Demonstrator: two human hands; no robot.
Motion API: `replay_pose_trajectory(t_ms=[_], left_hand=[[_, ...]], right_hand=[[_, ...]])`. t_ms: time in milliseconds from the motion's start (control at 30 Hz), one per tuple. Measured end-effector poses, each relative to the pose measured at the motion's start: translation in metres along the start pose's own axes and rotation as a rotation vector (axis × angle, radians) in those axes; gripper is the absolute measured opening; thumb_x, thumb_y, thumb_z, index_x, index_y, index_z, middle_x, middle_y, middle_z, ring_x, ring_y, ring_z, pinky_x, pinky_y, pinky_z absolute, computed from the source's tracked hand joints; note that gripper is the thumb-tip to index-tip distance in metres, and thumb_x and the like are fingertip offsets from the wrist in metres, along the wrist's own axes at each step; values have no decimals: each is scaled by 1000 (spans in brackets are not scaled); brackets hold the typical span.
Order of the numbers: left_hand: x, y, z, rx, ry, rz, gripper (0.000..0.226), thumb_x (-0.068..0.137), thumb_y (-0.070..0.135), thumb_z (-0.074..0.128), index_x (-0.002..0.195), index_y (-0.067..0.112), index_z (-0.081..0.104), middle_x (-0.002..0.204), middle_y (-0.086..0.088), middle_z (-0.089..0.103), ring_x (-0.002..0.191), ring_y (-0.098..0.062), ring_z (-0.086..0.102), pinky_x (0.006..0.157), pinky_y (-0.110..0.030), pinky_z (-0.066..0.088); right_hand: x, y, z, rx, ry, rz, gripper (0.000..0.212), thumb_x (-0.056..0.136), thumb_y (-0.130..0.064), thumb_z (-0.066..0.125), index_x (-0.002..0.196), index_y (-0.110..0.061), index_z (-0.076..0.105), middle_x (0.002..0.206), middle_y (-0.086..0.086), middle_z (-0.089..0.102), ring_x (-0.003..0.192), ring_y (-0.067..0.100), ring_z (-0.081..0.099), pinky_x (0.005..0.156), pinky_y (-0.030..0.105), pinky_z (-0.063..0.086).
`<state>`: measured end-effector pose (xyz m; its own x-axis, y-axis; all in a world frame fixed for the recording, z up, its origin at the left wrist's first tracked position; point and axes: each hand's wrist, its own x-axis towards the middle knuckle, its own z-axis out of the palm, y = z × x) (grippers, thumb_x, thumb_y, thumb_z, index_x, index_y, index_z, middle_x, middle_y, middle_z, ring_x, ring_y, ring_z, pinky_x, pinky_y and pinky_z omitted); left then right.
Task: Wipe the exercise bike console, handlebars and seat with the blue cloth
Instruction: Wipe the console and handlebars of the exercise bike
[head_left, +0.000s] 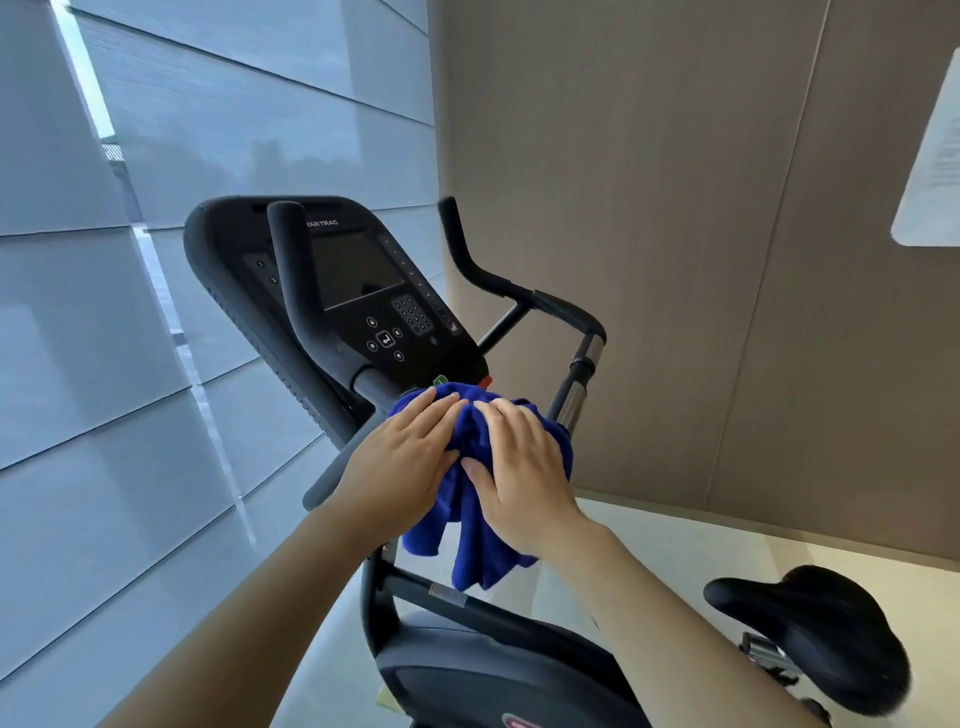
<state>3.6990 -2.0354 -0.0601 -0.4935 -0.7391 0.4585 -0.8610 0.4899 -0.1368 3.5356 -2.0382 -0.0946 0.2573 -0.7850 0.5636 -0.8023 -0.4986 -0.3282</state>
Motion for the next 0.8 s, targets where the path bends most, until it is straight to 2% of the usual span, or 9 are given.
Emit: replay_pose_trajectory(t_ms=[67,133,200,333,433,567,800], left_hand=[[8,1,0,11,-25,-19,50,99,31,31,145,15,22,153,2,24,143,-19,12,116,-27,6],[11,6,-1,1,-2,-43,46,98,29,34,141,13,32,149,0,33,140,-20,23,115,-28,16],[9,14,-4,-68,76,-95,37,95,23,43,130,11,46,137,-3,48,129,-23,38,108,-29,28],[5,25,-2,-205,204,-192,28,87,4,52,113,12,58,116,-3,58,109,-26,48,92,-29,38],[4,28,-1,-234,247,-209,31,84,-1,51,110,14,59,109,-2,60,97,-25,49,84,-30,41],[2,19,-5,-196,306,-154,41,77,-13,52,107,13,60,101,-2,60,90,-23,49,73,-27,43],[19,-46,-32,-83,383,-90,46,72,-12,50,109,15,57,104,2,59,94,-22,49,69,-34,50]], right_hand=[[10,3,-8,70,-101,24,59,94,-41,43,144,-18,21,152,3,24,141,19,17,115,44,19],[14,6,-14,114,-151,30,60,94,-41,46,144,-17,22,152,2,26,141,19,17,115,43,19],[8,4,-13,73,-78,12,54,94,-40,47,140,-17,30,146,1,36,136,18,28,112,42,27],[-7,-4,-7,61,161,7,34,92,-24,54,124,-15,49,129,3,54,121,22,47,97,41,40],[-2,-2,-15,135,150,-4,28,90,-13,55,118,-13,54,119,3,58,110,23,50,94,41,44],[8,-4,-24,159,121,-70,27,89,-8,54,115,-15,55,117,1,57,107,23,48,92,35,42],[63,-45,-19,154,193,-85,31,88,-5,53,118,-15,55,123,0,56,113,21,46,94,43,42]])
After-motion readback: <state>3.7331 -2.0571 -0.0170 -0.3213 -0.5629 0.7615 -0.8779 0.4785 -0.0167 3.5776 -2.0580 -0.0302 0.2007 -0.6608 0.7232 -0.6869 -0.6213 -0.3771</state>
